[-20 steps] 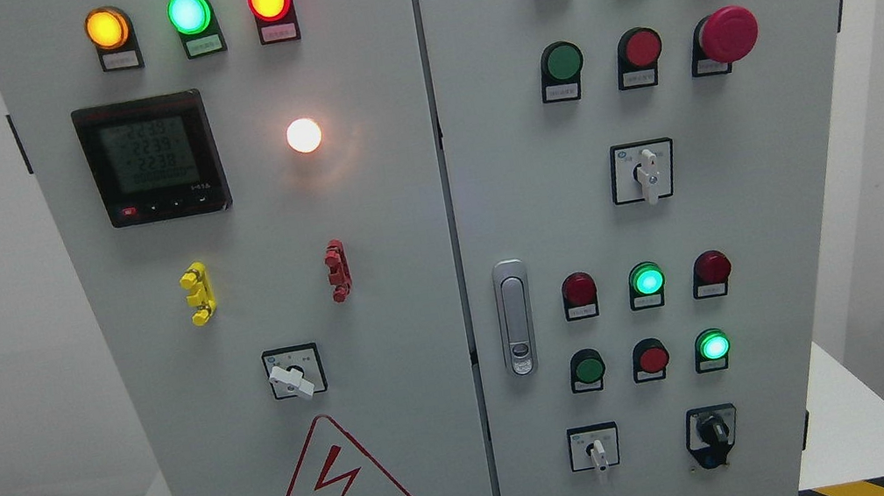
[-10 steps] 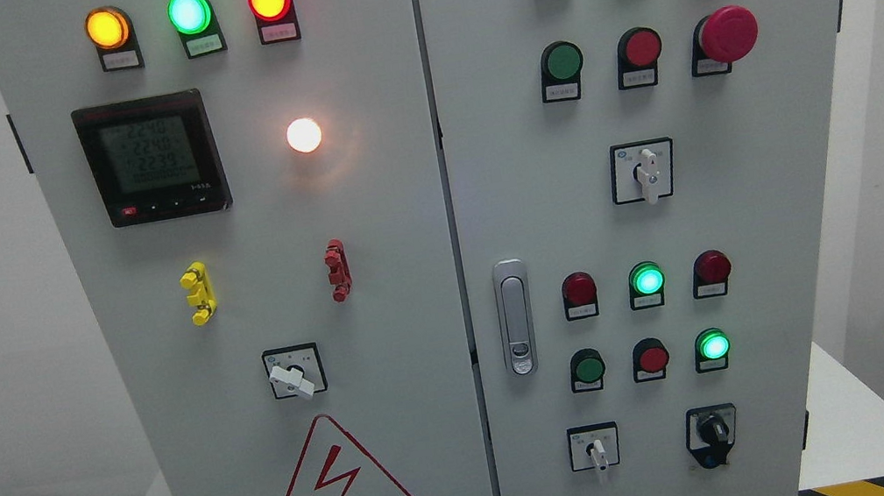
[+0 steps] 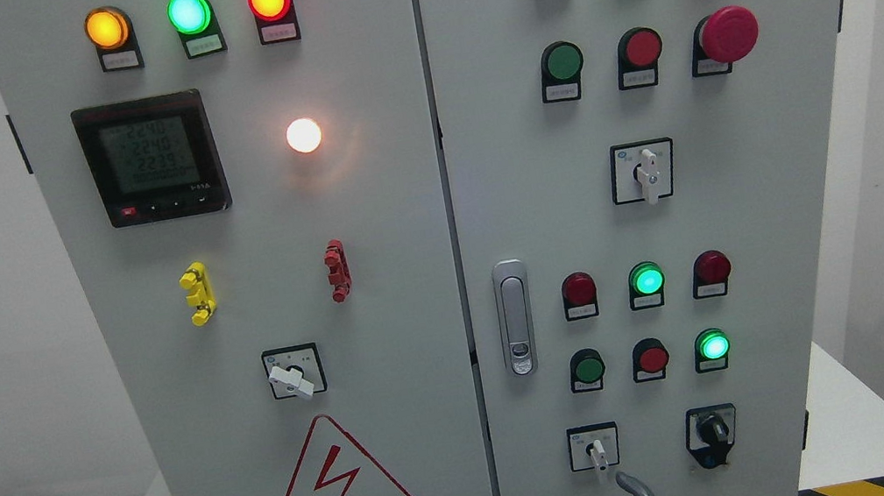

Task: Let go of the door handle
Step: 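Raise the right hand up toward the silver door handle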

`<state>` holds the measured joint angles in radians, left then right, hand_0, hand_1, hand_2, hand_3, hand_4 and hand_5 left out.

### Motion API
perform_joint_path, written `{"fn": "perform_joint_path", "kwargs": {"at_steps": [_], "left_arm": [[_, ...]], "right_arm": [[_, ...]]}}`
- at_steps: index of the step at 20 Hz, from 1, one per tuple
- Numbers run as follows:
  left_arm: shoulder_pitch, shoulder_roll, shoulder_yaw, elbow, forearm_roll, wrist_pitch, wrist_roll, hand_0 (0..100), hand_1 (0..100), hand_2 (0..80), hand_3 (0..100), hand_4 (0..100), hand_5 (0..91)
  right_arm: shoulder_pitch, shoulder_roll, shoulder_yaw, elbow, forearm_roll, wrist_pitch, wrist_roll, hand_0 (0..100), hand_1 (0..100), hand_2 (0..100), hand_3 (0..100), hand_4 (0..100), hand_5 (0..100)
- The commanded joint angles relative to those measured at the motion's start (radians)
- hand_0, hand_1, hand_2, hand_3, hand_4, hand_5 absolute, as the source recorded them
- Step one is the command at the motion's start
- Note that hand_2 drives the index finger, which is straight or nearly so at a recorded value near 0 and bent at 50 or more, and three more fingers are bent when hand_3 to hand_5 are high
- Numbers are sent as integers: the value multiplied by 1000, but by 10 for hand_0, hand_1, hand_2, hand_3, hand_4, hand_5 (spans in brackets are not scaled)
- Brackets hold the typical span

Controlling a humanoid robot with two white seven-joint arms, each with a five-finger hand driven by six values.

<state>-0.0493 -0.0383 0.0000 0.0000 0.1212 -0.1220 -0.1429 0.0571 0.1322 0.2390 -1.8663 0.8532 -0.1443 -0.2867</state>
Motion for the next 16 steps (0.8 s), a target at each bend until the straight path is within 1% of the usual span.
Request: {"fn": "perform_joint_path", "kwargs": {"at_steps": [1,3,5,7,10,14,16], "left_arm": [[0,0,11,17,0,1,0,120,389,0,0,0,0],[0,0,11,17,0,1,0,120,389,0,0,0,0],[0,0,11,17,0,-1,0,120,389,0,0,0,0],[0,0,11,17,0,1,0,120,389,0,0,0,0],[0,0,11,17,0,1,0,120,389,0,0,0,0],[0,0,11,17,0,1,0,120,389,0,0,0,0],[0,0,11,17,0,-1,0,120,389,0,0,0,0]], "right_arm": [[-117,4,66,81,301,98,-52,282,348,0,1000,995,991],[-134,6,74,84,357,121,-49,279,344,0,1000,1000,994],[-135,6,91,85,383,132,-46,281,334,0,1000,1000,994],[-144,6,92,91,423,135,-45,284,318,0,1000,1000,994],[-184,4,94,120,493,152,-45,290,312,0,1000,1000,995],[-256,6,94,183,524,163,-42,294,309,0,1000,1000,995],[-284,6,92,216,558,189,-40,296,308,0,1000,1000,996]]}}
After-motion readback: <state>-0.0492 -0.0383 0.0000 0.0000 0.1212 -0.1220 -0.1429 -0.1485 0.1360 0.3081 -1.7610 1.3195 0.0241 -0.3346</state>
